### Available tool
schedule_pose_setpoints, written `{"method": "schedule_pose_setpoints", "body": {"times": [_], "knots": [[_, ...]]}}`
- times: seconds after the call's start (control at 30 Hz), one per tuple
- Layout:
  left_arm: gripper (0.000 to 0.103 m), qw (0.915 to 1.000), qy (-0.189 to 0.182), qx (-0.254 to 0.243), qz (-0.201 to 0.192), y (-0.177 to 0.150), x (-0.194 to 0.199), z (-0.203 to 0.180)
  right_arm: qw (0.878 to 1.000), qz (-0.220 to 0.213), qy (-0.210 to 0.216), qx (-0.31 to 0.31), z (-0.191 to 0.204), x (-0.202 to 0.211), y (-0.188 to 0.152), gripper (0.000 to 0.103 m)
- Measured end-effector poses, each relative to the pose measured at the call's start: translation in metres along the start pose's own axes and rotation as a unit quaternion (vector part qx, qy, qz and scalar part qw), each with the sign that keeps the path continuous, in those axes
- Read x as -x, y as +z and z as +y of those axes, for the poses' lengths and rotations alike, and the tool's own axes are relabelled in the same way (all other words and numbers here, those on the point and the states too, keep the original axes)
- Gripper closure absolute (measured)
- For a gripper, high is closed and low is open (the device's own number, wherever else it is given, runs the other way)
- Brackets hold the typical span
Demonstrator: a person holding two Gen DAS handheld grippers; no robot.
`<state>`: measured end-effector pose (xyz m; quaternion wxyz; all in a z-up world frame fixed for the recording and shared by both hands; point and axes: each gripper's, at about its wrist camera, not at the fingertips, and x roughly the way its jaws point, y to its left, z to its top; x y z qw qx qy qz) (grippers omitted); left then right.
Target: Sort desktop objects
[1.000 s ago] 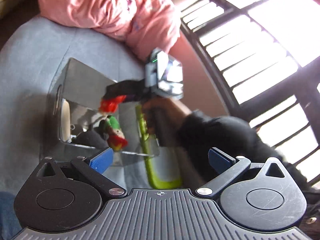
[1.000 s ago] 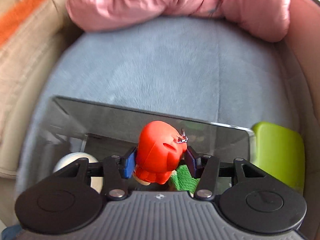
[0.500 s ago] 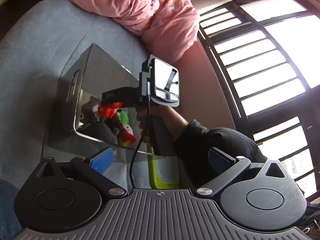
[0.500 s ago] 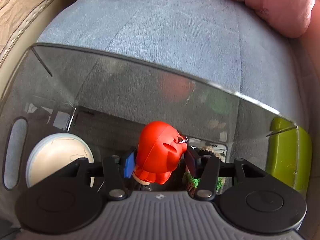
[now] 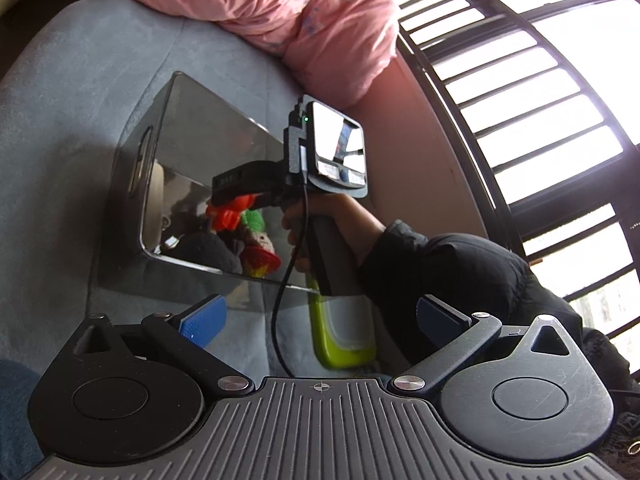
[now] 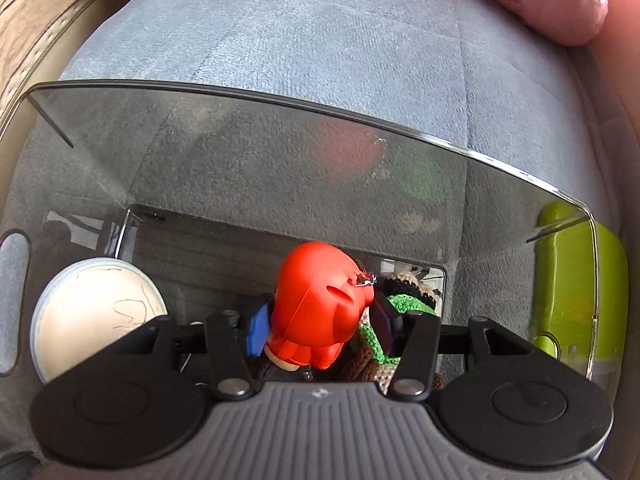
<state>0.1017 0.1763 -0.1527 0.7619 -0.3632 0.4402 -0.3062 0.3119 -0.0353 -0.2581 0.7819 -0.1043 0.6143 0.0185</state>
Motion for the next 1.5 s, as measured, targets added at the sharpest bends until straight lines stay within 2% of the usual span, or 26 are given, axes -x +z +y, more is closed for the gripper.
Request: {"method": "schedule_pose_setpoints", "body": {"times": [0.33,0.37,0.4,0.47,0.57,0.67,0.77,0.93,1.03,1.13,1.2,1.4,1.5], "knots": [[0.000,1.0000,0.005,0.005,0.000,-0.001,0.002,0.004,1.000,0.005,0.006,-0.012,-0.007,0.004,-0.001,0.048],[0.000,1.0000,0.006,0.005,0.001,-0.001,0.002,0.004,1.000,0.006,0.007,-0.015,-0.009,0.005,-0.001,0.047],[0.000,1.0000,0.007,0.004,0.003,-0.001,0.002,0.004,1.000,0.007,0.010,-0.016,-0.010,0.006,-0.001,0.039],[0.000,0.9999,0.011,0.003,0.006,-0.002,0.001,0.004,1.000,0.000,0.021,-0.017,-0.014,0.012,-0.001,0.028],[0.000,0.9998,0.016,0.003,0.010,-0.002,0.000,0.002,0.999,-0.013,0.041,-0.023,-0.024,0.030,-0.004,0.028],[0.000,0.9996,0.022,0.004,0.014,-0.003,-0.003,0.001,0.995,-0.024,0.083,-0.042,-0.042,0.055,-0.011,0.029],[0.000,0.9990,0.037,0.010,0.024,-0.003,-0.010,0.003,0.988,-0.041,0.133,-0.071,-0.071,0.082,-0.026,0.029],[0.000,0.9967,0.068,0.025,0.035,-0.001,-0.020,0.006,0.969,-0.092,0.189,-0.132,-0.136,0.119,-0.061,0.032],[0.000,0.9948,0.092,0.031,0.030,0.005,-0.021,0.005,0.961,-0.137,0.180,-0.161,-0.177,0.129,-0.084,0.034],[0.000,0.9937,0.098,0.043,0.034,0.026,-0.028,0.019,0.956,-0.161,0.157,-0.187,-0.209,0.123,-0.106,0.037],[0.000,0.9929,0.099,0.053,0.039,0.042,-0.033,0.029,0.956,-0.157,0.159,-0.191,-0.221,0.112,-0.116,0.048],[0.000,0.9900,0.103,0.080,0.053,0.088,-0.050,0.061,0.931,-0.176,0.242,-0.211,-0.232,0.083,-0.132,0.051],[0.000,0.9882,0.105,0.094,0.059,0.111,-0.059,0.077,0.924,-0.182,0.271,-0.201,-0.230,0.070,-0.128,0.051]]}}
